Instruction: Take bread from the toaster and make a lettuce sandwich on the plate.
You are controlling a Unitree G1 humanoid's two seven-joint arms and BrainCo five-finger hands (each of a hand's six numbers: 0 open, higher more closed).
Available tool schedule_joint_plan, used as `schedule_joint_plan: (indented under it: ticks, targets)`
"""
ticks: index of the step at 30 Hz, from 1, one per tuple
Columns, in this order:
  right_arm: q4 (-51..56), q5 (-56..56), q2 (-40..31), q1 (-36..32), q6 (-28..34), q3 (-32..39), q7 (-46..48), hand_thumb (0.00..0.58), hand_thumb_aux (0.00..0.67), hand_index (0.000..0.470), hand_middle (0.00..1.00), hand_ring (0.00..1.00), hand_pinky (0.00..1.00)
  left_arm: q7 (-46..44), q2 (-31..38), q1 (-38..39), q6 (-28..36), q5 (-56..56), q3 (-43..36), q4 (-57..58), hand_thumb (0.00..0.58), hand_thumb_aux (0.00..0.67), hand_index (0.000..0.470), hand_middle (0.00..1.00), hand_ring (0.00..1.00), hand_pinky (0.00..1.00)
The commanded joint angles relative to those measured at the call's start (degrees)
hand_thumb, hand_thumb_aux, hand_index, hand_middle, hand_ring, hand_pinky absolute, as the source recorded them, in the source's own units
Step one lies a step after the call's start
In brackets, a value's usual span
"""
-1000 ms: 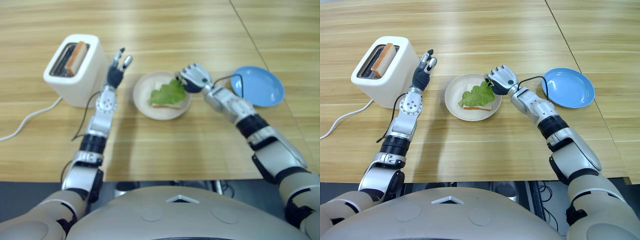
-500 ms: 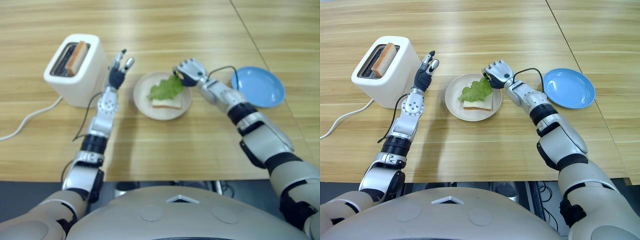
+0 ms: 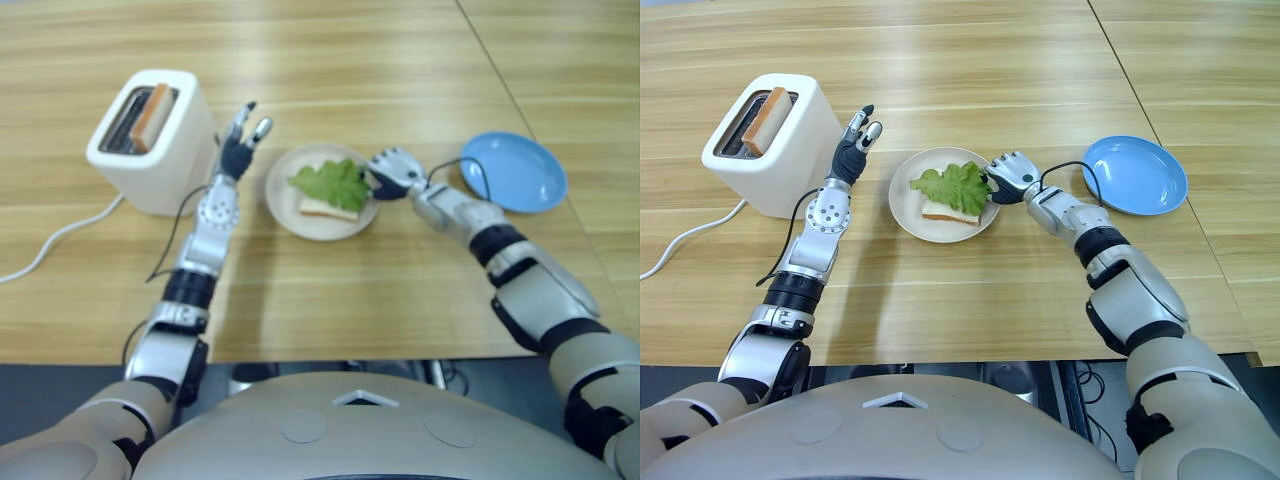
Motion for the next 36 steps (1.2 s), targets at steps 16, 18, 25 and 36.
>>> schedule_joint_plan:
  ticks: [16, 18, 25, 36]
  targets:
    - [-55.6, 14.2, -27.5, 27.2, 12.4, -35.2, 17.7, 0.000, 0.000, 0.000, 0.00, 0.00, 0.00, 8.8, 10.6, 4.9, 5.3, 23.2, 5.7, -33.6, 0.000, 0.000, 0.000, 0.00, 0.00, 0.00]
    - [-56.5, 15.3, -25.7, 28.0, 12.7, -36.2, 17.9, 0.000, 0.000, 0.000, 0.00, 0.00, 0.00, 8.0, 13.7, 4.5, 9.0, 28.0, 7.6, -35.5, 0.000, 0.000, 0.000, 0.00, 0.00, 0.00]
    - [-53.9, 13.7, -20.8, 27.6, 12.1, -35.0, 18.8, 0.000, 0.000, 0.000, 0.00, 0.00, 0.00, 4.1, 22.3, 3.5, 21.4, 36.9, 8.6, -20.0, 0.000, 0.000, 0.000, 0.00, 0.00, 0.00]
    - [-51.2, 13.1, -20.5, 26.9, 10.2, -36.4, 18.0, 0.000, 0.000, 0.000, 0.00, 0.00, 0.00, -3.8, 24.7, 5.3, 27.2, 33.6, 5.8, -9.3, 0.000, 0.000, 0.000, 0.00, 0.00, 0.00]
